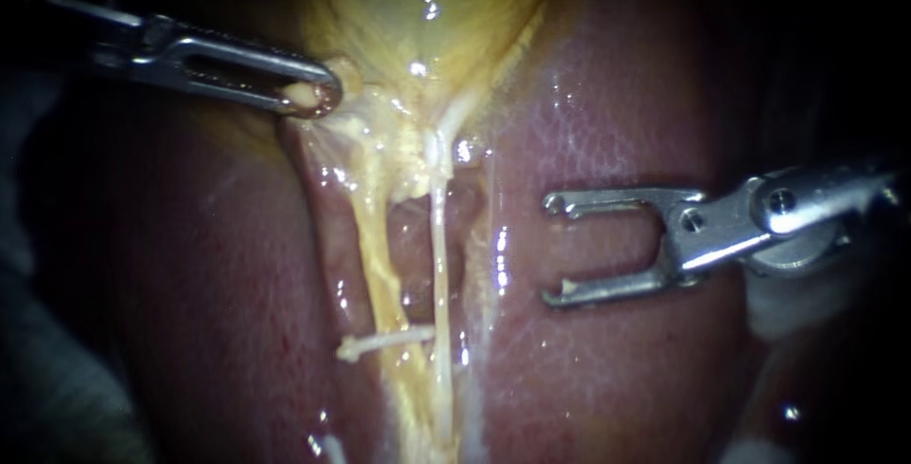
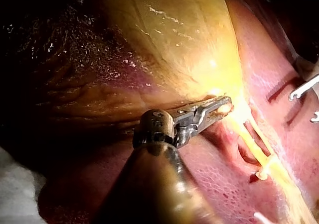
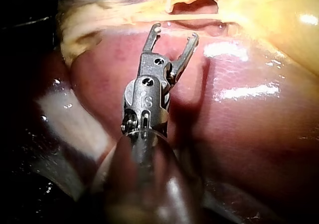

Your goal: Going back first clip left tube

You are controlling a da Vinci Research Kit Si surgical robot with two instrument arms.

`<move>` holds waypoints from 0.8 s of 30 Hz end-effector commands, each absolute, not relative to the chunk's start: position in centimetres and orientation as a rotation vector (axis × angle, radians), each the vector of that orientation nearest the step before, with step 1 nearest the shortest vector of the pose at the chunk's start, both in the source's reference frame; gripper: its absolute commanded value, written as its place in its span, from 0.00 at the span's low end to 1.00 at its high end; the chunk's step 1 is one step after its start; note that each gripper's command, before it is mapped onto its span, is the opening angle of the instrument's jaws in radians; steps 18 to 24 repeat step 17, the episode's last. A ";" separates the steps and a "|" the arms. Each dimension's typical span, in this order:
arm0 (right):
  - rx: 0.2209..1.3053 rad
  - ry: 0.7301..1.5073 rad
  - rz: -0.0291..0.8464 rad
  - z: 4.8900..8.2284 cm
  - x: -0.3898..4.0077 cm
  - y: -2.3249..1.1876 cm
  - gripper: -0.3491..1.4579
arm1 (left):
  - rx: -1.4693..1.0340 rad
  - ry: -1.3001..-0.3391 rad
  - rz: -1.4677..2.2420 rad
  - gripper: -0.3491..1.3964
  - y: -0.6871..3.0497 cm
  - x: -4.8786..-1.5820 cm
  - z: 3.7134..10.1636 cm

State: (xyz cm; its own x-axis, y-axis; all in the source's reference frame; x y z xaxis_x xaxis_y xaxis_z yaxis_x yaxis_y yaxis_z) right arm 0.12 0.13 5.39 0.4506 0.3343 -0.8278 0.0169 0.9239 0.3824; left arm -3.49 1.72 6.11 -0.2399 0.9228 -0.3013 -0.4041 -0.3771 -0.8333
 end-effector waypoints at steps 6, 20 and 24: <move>0.360 1.094 0.196 5.37 0.10 0.12 0.47 | -1.012 -0.785 1.782 0.00 1.69 -3.63 6.25; 0.361 1.094 0.198 5.35 0.10 0.13 0.47 | -1.013 -0.785 1.791 0.00 1.68 -3.63 6.26; 0.361 1.094 0.198 5.35 0.10 0.13 0.47 | -1.013 -0.785 1.791 0.00 1.68 -3.63 6.26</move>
